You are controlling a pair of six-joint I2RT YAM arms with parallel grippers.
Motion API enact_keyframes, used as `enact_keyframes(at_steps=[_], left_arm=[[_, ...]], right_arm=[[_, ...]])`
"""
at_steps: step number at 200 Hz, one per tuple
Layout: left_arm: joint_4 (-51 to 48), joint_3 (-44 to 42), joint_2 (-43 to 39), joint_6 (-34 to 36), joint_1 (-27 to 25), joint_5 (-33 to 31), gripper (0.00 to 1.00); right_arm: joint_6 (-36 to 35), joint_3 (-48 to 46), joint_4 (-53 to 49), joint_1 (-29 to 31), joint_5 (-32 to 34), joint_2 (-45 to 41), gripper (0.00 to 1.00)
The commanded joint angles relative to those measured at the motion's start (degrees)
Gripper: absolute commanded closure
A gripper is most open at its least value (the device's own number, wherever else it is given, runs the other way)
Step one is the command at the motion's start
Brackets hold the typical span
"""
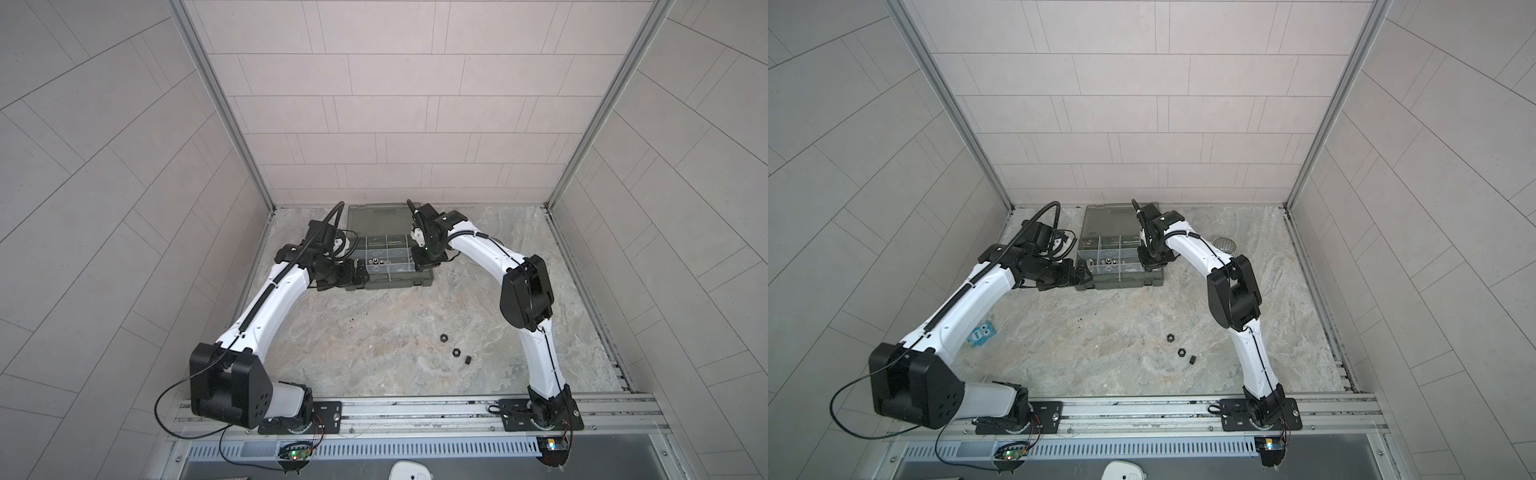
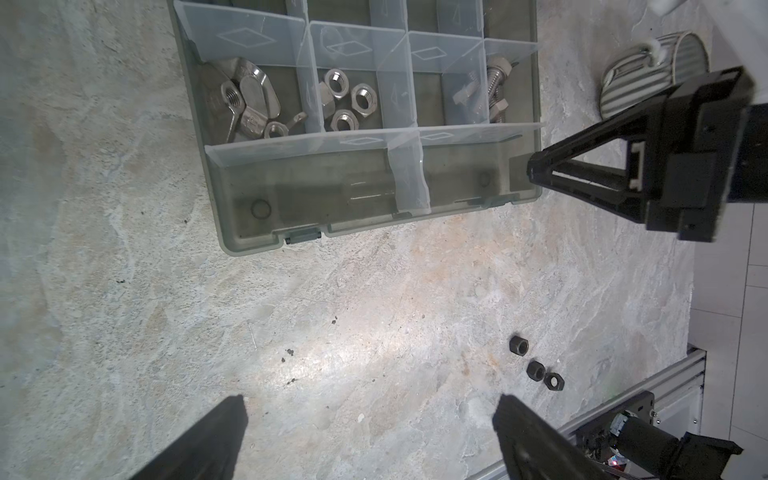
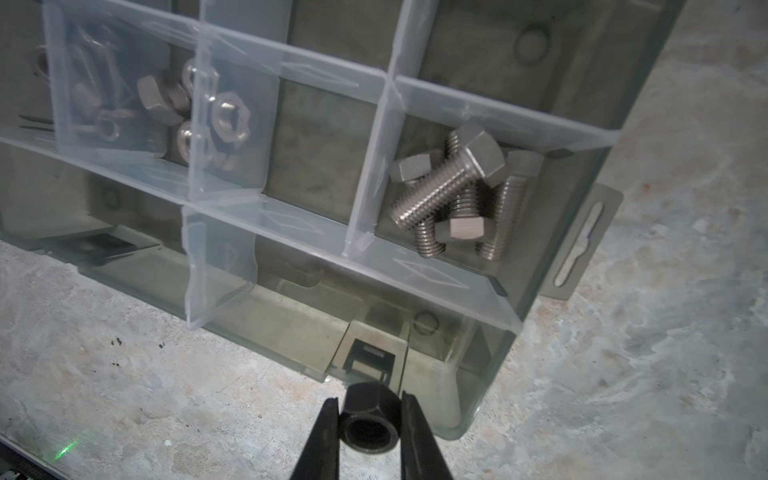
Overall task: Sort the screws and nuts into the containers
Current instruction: 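Carry the black nut with the right gripper to the box's nearest compartment, then open the right gripper to drop the black nut into that compartment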
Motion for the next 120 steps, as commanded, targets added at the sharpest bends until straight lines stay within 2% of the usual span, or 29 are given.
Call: enact_keyframes(at_steps=[1, 14, 32, 48, 85, 120], left_arm=[[-1.7, 1.7, 0.1, 0.5, 0.1, -1.3, 0.00], [-1.6, 1.9, 0.5, 0.3, 0.1, -1.3, 0.00], [-1.4, 2.3, 1.0, 0.1, 0.1, -0.8, 0.00], [-1.1, 2.5, 1.2, 0.1, 0.1, -0.2, 0.00], [-0.6, 2.1, 1.2, -0.8, 0.0, 0.0, 0.00], [1.4, 0.1, 0.0, -2.7, -0.3, 0.9, 0.00]], right_arm=[[-0.8, 1.6, -2.1, -0.1, -0.5, 0.7, 0.77], [-0.8, 1.8, -2.0, -0.4, -0.8, 1.1, 0.72], [-1.1, 1.6, -1.8, -0.6, -1.0, 0.9, 0.54], [-1.4, 1.0, -1.6, -0.6, -0.3, 0.0, 0.43], [-2.2, -3.2, -2.1, -1.0, 1.0, -4.2, 0.42], [-1.3, -20.1, 1.2, -0.8, 1.4, -14.7, 0.44]])
